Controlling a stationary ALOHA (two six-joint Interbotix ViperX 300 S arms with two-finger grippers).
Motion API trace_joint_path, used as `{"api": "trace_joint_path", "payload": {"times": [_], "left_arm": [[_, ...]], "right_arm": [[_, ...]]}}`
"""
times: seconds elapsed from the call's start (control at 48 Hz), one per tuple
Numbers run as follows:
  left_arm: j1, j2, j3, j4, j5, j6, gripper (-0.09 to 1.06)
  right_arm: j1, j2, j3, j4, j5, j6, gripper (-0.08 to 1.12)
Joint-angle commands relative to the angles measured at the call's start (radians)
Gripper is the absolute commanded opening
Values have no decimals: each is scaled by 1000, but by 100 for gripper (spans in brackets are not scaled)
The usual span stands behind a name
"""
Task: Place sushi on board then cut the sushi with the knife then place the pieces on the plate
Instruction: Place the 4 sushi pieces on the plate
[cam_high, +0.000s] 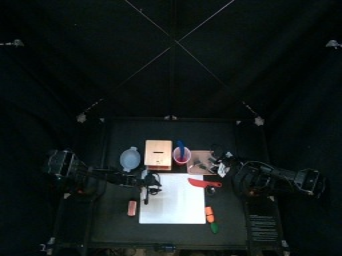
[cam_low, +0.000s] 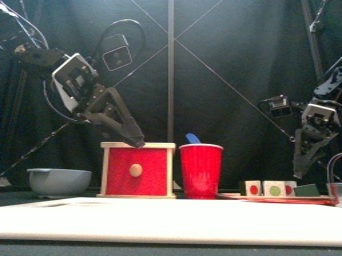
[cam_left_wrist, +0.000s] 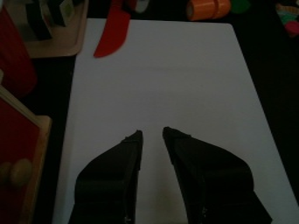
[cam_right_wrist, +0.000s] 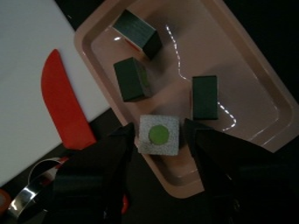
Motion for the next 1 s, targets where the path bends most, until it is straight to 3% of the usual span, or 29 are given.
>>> {"api": "trace_joint_path", "payload": {"times": [0.021,0.354,0.521,0.833,1.0], "left_arm": [[3,-20,-18,0,-5,3,69],[2,-126,8,6,23,3,69],[3,-213,57,5,46,2,69],[3,-377,166,-14,48,0,69],[8,-416,196,-12,48,3,69]], "right_arm": [[9,-37,-51,5,12,-2,84],[212,-95,-189,-2,-9,-5,84],[348,-67,-256,-37,-97,-6,84],[537,49,-319,-110,-244,-9,84],[563,110,-336,-135,-275,-8,84]]}}
